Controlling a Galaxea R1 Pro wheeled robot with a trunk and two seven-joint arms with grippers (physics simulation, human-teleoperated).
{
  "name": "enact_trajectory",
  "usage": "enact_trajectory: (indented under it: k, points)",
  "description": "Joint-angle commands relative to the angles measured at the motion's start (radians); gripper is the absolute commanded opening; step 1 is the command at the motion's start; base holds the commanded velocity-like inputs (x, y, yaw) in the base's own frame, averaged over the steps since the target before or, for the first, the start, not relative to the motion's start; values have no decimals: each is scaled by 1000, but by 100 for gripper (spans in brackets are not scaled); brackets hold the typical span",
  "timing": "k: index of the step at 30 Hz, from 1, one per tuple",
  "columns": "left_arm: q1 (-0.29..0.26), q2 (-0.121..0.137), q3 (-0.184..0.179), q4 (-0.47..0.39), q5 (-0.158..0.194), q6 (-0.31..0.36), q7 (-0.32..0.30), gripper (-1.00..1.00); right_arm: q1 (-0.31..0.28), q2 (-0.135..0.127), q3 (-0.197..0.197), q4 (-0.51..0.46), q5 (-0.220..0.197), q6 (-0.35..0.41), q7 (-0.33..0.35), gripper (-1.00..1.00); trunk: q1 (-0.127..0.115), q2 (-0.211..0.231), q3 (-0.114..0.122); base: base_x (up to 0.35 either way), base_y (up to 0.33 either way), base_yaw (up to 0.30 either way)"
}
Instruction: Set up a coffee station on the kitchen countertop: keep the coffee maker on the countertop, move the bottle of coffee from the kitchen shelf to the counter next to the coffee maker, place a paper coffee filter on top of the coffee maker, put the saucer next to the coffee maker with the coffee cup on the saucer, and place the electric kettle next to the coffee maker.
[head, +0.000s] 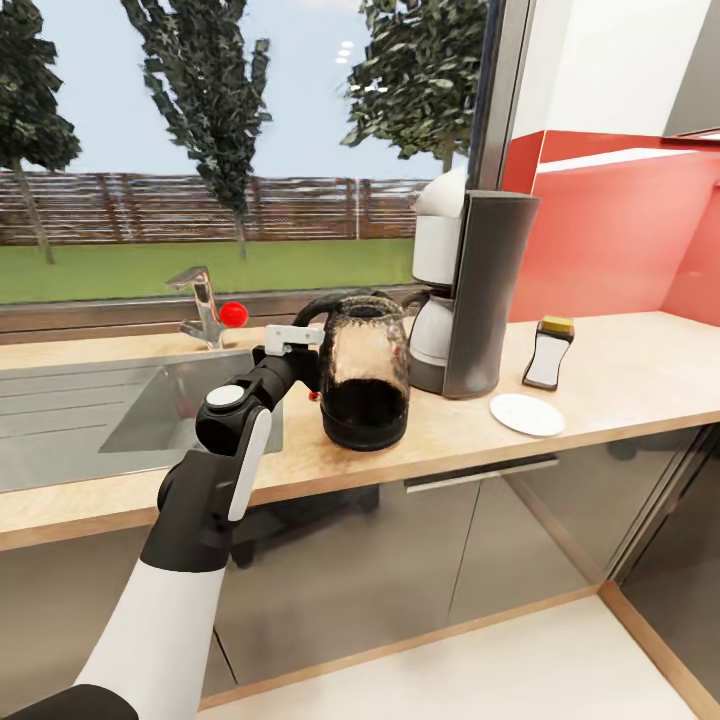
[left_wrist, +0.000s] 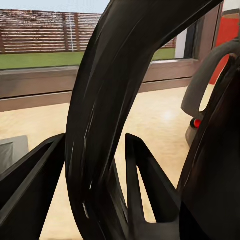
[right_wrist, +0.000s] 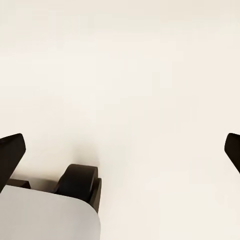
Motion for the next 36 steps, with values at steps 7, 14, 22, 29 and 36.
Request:
enact_trajectory:
  k: [7,14,22,29,36]
  points:
    - [-1,0,0,-1,-3,5,0,-100,-1,0,-9,1,10,-3,3,100,15,-28,-13,0,0,0]
    - [-1,0,0,-1,-3,5,0,-100,-1,0,-8,1,10,-3,3,100,31,-56,-26,0,0,0]
    - [-1,0,0,-1,-3,5,0,-100,-1,0,-9,1,10,-3,3,100,42,-77,-35,0,0,0]
    - [-1,0,0,-1,-3,5,0,-100,-1,0,-9,1,10,-3,3,100,42,-77,-35,0,0,0]
    - [-1,0,-1,-1,-3,7,-1,-100,-1,0,-9,1,10,-3,3,100,42,-77,-35,0,0,0]
